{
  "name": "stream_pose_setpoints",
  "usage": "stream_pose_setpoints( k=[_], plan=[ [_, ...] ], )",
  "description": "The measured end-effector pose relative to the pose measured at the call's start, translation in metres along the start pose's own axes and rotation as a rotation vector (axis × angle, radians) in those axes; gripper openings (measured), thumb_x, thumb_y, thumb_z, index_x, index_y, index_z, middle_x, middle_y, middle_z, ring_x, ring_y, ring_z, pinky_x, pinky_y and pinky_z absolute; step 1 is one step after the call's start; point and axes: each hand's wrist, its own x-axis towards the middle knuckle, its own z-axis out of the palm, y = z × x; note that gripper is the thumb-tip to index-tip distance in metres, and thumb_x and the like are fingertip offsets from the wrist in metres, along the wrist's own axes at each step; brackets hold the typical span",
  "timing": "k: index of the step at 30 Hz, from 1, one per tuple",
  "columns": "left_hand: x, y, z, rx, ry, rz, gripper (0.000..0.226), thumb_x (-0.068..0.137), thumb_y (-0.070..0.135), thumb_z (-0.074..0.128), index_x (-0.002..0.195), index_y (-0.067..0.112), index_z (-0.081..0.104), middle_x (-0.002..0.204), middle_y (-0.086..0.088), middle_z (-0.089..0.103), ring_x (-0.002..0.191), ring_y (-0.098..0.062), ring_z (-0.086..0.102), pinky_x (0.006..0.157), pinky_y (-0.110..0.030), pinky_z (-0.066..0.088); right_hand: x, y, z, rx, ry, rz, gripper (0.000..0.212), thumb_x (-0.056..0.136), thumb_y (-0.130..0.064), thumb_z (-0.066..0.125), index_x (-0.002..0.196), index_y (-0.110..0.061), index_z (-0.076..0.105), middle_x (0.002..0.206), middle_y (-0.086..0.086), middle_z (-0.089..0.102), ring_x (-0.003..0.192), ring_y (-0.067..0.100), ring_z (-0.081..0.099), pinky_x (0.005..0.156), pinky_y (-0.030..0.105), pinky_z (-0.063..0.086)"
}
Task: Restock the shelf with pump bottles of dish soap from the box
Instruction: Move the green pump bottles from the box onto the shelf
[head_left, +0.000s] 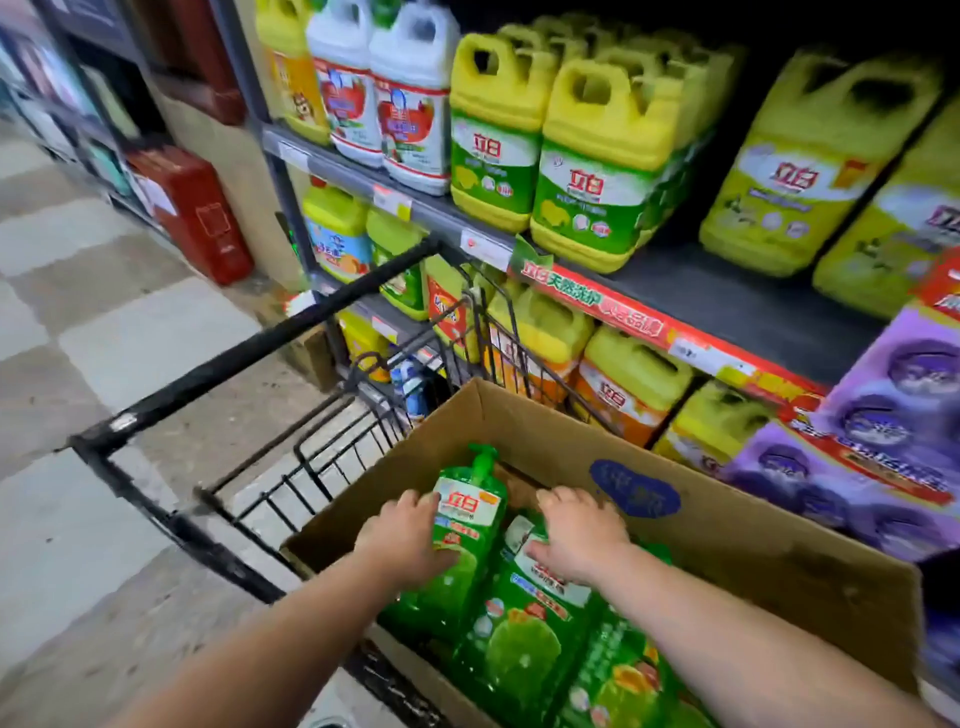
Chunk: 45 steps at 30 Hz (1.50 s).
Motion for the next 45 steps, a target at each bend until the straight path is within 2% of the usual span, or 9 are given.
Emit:
stream_pose_setpoints(
  k=[11,16,20,22,26,34,39,41,45],
  plan=[
    [0.085,-0.041,0.048,-0.372,-0.278,-0.154,0.109,0.073,0.051,0.072,0.149,0.012,0.005,0.15,-0.017,0.024,0.137,-0.033,0.031,0.112,-0.04,0.03,0.096,-0.03,0.056,0.48,-0.184,0.246,0.072,0.087,-0.042,0.06,0.142,-0.009,0.028,0.143,0.014,0.038,0.131,0.03,0.041,0.104,0.033,0.037],
    [0.102,-0.048,0.068,-0.633,-0.338,-0.231,0.093,0.067,0.036,0.082,0.139,0.009,0.031,0.135,-0.013,0.05,0.124,-0.027,0.05,0.104,-0.04,0.042,0.124,-0.036,0.074,0.777,-0.165,0.441,0.068,0.083,-0.043,0.066,0.133,-0.006,0.038,0.133,0.014,0.053,0.121,0.031,0.052,0.09,0.029,0.043],
    [0.106,-0.053,0.08,-0.763,-0.37,-0.281,0.089,0.065,0.033,0.084,0.138,0.014,0.036,0.133,-0.011,0.052,0.122,-0.026,0.052,0.105,-0.041,0.042,0.142,-0.041,0.088,1.091,-0.158,0.58,0.068,0.076,-0.041,0.075,0.126,-0.007,0.045,0.126,0.01,0.059,0.113,0.027,0.058,0.086,0.027,0.042],
    [0.107,-0.056,0.085,-0.837,-0.395,-0.315,0.088,0.064,0.034,0.084,0.137,0.016,0.039,0.132,-0.009,0.055,0.119,-0.026,0.054,0.103,-0.041,0.043,0.145,-0.042,0.092,1.306,-0.172,0.617,0.061,0.074,-0.033,0.079,0.12,-0.007,0.049,0.12,0.011,0.063,0.099,0.025,0.064,0.082,0.03,0.049],
    [0.108,-0.06,0.089,-0.997,-0.47,-0.34,0.072,0.065,0.028,0.084,0.127,0.014,0.049,0.119,-0.007,0.065,0.106,-0.024,0.063,0.098,-0.044,0.048,0.142,-0.047,0.094,1.634,-0.214,0.66,0.041,0.071,-0.02,0.081,0.104,-0.003,0.063,0.078,0.007,0.072,0.059,0.016,0.068,0.049,0.023,0.05],
    [0.103,-0.063,0.078,-1.131,-0.469,-0.314,0.061,0.066,0.019,0.084,0.118,0.02,0.052,0.111,-0.007,0.068,0.099,-0.027,0.066,0.093,-0.046,0.051,0.127,-0.056,0.088,1.776,-0.047,0.662,0.052,0.065,-0.015,0.085,0.109,-0.009,0.059,0.099,0.013,0.071,0.074,0.023,0.071,0.054,0.027,0.054],
    [0.095,-0.054,0.054,-1.195,-0.451,-0.226,0.047,0.068,0.014,0.08,0.103,0.024,0.051,0.095,0.002,0.069,0.078,-0.013,0.068,0.055,-0.022,0.054,0.11,-0.052,0.07,1.794,0.084,0.606,0.053,0.066,-0.019,0.085,0.105,-0.015,0.049,0.097,0.008,0.069,0.079,0.021,0.069,0.062,0.03,0.055],
    [0.088,-0.045,0.04,-1.21,-0.478,-0.192,0.039,0.069,0.013,0.079,0.102,0.016,0.059,0.093,-0.004,0.073,0.077,-0.017,0.071,0.058,-0.025,0.056,0.101,-0.046,0.058,1.814,0.126,0.574,0.054,0.067,-0.018,0.084,0.108,-0.015,0.048,0.099,0.008,0.069,0.082,0.022,0.07,0.068,0.034,0.056],
    [0.075,-0.019,0.019,-1.226,-0.454,-0.107,0.043,0.072,0.012,0.077,0.109,0.015,0.056,0.101,-0.007,0.072,0.09,-0.021,0.069,0.074,-0.031,0.055,0.076,-0.03,0.031,1.798,0.218,0.489,0.048,0.068,-0.016,0.083,0.103,-0.016,0.051,0.091,0.003,0.069,0.066,0.01,0.07,0.049,0.023,0.053]
  ],
)
